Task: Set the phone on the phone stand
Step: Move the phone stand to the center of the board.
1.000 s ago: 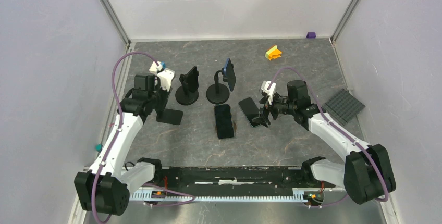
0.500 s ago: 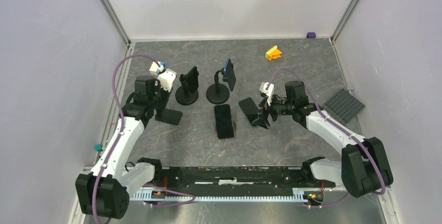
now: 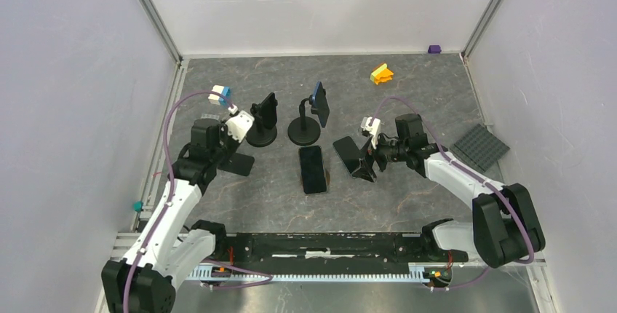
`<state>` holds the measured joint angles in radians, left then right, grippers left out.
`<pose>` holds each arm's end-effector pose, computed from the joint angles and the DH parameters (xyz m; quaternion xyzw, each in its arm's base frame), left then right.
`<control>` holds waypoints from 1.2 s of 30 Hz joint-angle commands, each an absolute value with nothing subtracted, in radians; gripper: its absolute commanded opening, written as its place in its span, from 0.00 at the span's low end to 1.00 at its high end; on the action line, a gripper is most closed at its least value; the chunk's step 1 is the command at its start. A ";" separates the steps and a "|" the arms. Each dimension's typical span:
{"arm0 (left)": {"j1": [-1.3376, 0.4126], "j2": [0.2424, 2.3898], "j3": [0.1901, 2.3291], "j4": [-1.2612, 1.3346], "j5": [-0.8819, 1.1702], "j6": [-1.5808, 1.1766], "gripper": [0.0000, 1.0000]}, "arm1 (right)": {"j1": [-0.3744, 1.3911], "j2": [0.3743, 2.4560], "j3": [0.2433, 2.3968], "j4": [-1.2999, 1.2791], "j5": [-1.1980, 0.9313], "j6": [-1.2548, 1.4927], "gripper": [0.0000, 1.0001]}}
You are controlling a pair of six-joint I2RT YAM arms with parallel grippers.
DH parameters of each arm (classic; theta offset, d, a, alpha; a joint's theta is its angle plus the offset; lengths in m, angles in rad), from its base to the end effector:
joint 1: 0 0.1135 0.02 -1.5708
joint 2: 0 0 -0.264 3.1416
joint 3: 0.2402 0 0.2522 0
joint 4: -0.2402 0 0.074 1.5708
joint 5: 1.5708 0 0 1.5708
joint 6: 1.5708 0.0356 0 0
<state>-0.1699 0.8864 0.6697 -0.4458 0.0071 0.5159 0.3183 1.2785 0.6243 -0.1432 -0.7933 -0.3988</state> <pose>0.1888 -0.0327 0.2566 0.3036 0.8458 0.0724 0.4327 0.2238 0.1004 0.1940 -0.4362 0.7488 0.3435 0.3620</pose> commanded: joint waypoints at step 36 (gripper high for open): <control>-0.359 1.000 0.494 -0.690 -0.221 0.653 0.31 | 0.315 1.324 0.677 -0.153 -0.822 -0.419 0.98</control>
